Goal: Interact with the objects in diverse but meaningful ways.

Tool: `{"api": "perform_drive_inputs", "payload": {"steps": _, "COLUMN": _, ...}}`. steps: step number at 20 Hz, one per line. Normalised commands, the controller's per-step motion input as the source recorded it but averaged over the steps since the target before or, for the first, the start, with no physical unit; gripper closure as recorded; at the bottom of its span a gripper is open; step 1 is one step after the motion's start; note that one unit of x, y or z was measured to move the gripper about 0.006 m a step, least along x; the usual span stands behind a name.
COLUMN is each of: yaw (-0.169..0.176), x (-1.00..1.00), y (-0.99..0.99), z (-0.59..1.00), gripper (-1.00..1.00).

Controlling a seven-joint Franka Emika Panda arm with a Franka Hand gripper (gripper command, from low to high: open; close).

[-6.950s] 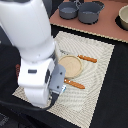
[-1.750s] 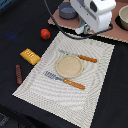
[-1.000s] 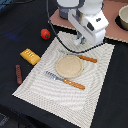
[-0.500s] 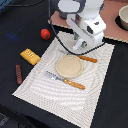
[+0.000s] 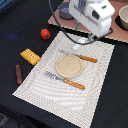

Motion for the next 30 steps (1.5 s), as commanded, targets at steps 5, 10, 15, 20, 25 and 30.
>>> {"api": "perform_drive_inputs", "payload": {"steps": 5, "yaw": -0.091, "x": -0.74, "y": -0.27, "z": 0.24, "gripper": -1.0}}
{"api": "perform_drive_inputs", "payload": {"steps": 10, "yaw": -0.085, "x": -0.71, "y": -0.32, "z": 0.06, "gripper": -1.0}}
{"api": "perform_drive_inputs", "payload": {"steps": 15, "yaw": -0.063, "x": -0.65, "y": -0.47, "z": 0.0, "gripper": -1.0}}
{"api": "perform_drive_inputs", "payload": {"steps": 20, "yaw": -0.061, "x": -0.62, "y": -0.51, "z": 0.0, "gripper": -1.0}}
{"api": "perform_drive_inputs", "payload": {"steps": 25, "yaw": -0.072, "x": -0.6, "y": -0.5, "z": 0.0, "gripper": -1.0}}
{"api": "perform_drive_inputs", "payload": {"steps": 30, "yaw": -0.07, "x": -0.59, "y": -0.52, "z": -0.02, "gripper": -1.0}}
